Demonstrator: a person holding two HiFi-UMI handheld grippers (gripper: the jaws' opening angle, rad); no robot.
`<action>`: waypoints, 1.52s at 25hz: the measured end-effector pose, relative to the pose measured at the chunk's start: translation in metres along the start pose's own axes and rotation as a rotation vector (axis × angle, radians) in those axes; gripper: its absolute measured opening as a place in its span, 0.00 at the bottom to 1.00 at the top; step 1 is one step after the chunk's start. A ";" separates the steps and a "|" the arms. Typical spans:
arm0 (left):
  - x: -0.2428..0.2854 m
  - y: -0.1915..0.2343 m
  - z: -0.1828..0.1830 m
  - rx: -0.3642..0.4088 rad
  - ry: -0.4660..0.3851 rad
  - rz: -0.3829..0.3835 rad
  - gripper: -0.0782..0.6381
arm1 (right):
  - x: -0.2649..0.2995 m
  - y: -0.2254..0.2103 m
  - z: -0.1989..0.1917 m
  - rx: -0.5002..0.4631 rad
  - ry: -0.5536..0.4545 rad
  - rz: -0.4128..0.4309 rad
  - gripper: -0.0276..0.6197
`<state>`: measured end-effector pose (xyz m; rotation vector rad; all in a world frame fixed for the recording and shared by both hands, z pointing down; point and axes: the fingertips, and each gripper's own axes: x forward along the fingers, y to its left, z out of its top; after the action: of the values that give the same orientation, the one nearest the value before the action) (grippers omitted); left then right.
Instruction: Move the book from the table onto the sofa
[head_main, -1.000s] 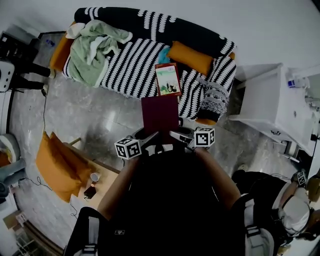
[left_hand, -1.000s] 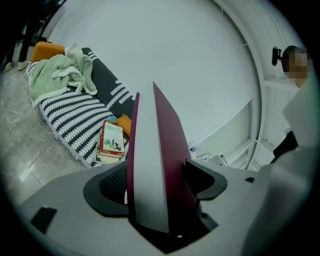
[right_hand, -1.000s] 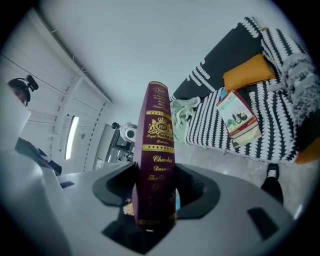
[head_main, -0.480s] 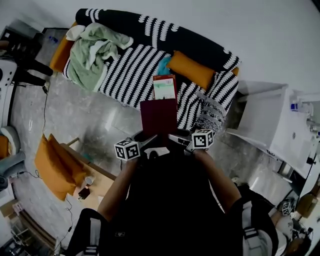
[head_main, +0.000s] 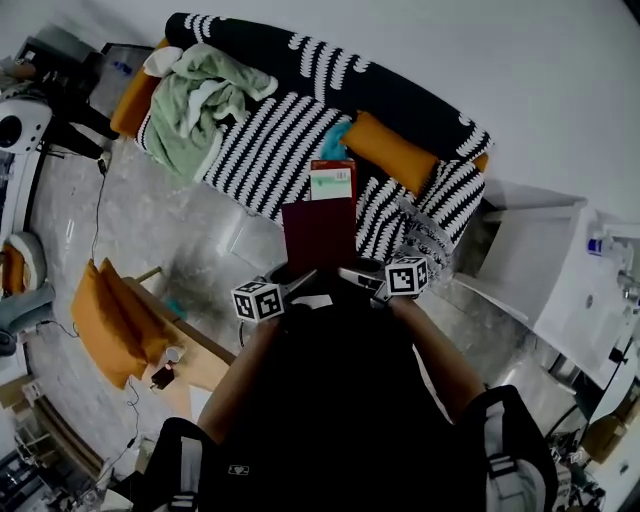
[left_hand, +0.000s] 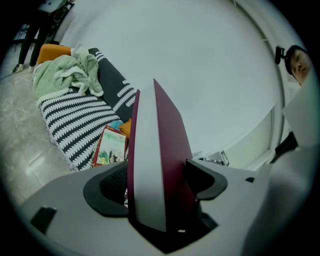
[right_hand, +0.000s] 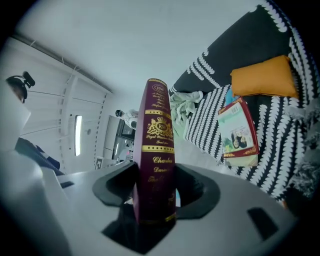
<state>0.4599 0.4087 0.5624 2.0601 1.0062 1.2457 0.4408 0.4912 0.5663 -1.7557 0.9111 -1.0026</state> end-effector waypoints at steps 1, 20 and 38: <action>0.001 0.001 0.002 -0.002 -0.007 0.006 0.60 | 0.001 0.000 0.003 0.001 -0.001 0.005 0.43; 0.011 0.010 0.044 0.021 0.056 -0.149 0.60 | 0.012 0.007 0.035 -0.009 -0.111 -0.112 0.43; 0.027 0.063 0.072 0.013 0.230 -0.247 0.60 | 0.056 -0.015 0.053 0.054 -0.208 -0.234 0.43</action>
<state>0.5527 0.3899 0.5913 1.7644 1.3303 1.3659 0.5138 0.4645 0.5793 -1.9103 0.5528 -0.9594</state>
